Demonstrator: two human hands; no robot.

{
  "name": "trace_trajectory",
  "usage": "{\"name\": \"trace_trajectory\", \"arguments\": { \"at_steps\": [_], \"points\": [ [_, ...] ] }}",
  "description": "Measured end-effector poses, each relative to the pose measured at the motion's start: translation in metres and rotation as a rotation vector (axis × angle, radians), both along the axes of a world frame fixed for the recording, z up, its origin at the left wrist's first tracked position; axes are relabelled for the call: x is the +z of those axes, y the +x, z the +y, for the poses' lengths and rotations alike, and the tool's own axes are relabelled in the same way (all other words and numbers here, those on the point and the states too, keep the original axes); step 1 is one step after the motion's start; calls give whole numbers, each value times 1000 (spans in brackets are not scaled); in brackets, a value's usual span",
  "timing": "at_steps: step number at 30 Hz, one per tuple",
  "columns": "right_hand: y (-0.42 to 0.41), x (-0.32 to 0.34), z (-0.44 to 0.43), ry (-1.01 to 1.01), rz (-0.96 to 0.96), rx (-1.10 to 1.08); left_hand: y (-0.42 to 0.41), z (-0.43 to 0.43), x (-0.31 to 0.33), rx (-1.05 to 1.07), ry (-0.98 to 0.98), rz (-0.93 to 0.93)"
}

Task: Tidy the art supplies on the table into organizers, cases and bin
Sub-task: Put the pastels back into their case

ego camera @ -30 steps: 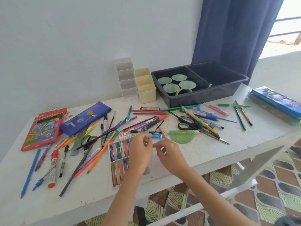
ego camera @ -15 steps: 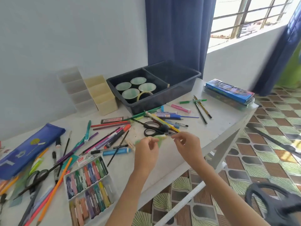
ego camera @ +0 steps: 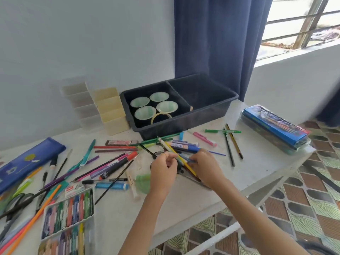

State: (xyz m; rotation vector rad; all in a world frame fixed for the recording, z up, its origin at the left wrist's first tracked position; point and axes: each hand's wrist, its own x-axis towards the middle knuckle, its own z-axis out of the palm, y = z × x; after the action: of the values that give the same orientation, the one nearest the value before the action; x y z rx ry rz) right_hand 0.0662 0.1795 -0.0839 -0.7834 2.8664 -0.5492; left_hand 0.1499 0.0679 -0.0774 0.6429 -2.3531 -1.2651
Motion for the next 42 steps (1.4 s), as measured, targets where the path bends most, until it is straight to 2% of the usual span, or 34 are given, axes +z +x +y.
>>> {"name": "trace_trajectory", "arguments": {
  "at_steps": [4, 7, 10, 13, 18, 24, 27, 33, 38, 42],
  "points": [
    [-2, 1, 3, -199, -35, -45, 0, 7, -2, 111, 28, 34],
    [9, 4, 0, -487, -121, -112, 8, 9, -3, 167, 50, 63],
    [24, 13, -6, -716, -381, -116, 23, 5, -4, 233, 66, 97],
    [44, 20, -18, -842, -619, 10, 47, -4, 0, 282, 56, 118],
    [89, 26, -49, -812, -653, 155, 96, -34, 1, 347, 61, 142],
    [152, 17, -87, -844, -710, 201, 163, -76, -3, 399, 21, 134],
    [179, 10, -103, -819, -683, 202, 193, -96, -10, 421, -30, 70],
    [216, -7, -118, -691, -471, 295, 237, -123, -26, 352, -286, -35],
    [226, -15, -123, -532, -238, 333, 249, -129, -42, 146, -390, -220],
    [232, -24, -124, -484, -165, 321, 248, -130, -46, 121, -467, -310]
  ]
}}
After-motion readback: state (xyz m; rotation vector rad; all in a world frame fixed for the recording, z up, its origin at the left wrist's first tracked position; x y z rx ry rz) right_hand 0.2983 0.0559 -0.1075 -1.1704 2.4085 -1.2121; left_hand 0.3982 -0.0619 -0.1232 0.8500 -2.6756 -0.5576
